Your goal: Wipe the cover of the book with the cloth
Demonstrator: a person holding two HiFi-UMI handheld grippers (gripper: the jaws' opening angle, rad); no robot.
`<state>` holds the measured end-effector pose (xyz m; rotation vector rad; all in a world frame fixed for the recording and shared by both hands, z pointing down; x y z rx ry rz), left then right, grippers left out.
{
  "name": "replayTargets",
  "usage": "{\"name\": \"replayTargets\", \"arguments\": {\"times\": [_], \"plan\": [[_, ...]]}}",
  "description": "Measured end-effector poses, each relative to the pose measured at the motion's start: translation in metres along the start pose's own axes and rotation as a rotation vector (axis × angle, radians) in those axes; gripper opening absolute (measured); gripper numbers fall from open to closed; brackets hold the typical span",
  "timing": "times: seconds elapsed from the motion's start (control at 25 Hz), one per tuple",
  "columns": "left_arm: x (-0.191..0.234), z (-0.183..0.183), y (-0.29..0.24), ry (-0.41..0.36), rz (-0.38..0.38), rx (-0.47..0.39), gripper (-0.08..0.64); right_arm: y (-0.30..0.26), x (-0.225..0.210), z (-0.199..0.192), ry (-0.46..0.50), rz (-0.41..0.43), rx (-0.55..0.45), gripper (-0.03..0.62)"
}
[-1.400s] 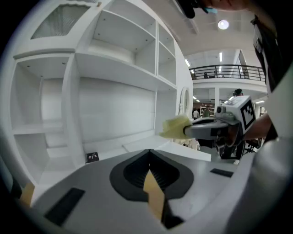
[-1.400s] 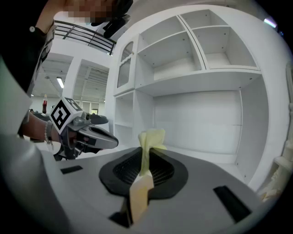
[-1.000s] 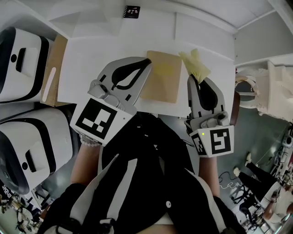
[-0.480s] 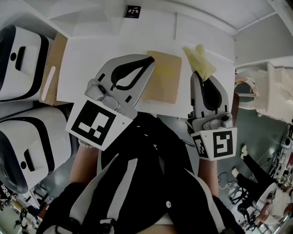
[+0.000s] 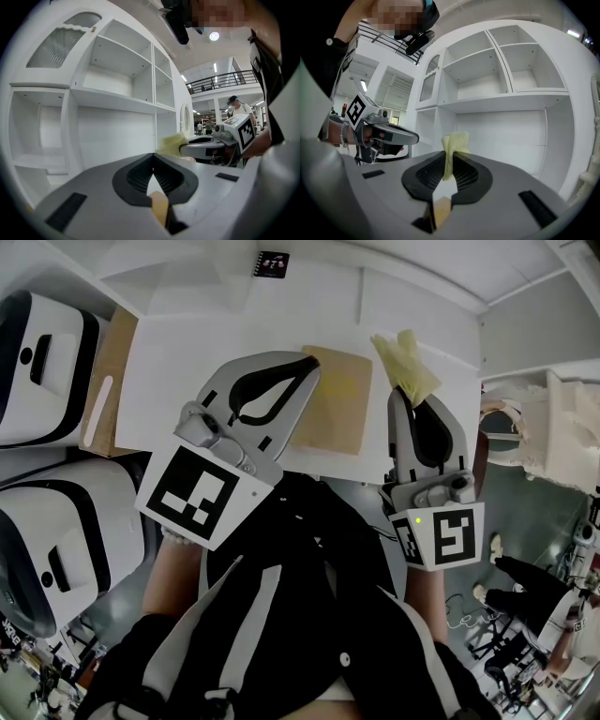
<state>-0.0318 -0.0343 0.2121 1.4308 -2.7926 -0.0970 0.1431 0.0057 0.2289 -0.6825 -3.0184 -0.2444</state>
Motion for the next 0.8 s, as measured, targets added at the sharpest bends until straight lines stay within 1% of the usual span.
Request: {"name": "replayTargets", "arguments": {"times": [0.36,0.8], "plan": [[0.0047,0.0031,-0.0007,0.03,0.013,-0.012,0.0,0.0002,0.0012,0.0011,0.016,0.004,0.009,0.038],[0.0063,0.009,0.001,0.045,0.015,-0.021,0.0,-0.0006,0.0038,0.0053,0.019,0.009,0.012,0.038]]}}
Point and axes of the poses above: the fingertips, and each gripper's own axes: y backward along the fingers, x to its left, z out of its top, the point moved 7 cm from there along y, backward along the fingers, and after that the axes turned 14 degrees about -x, right-handed, at the moved point
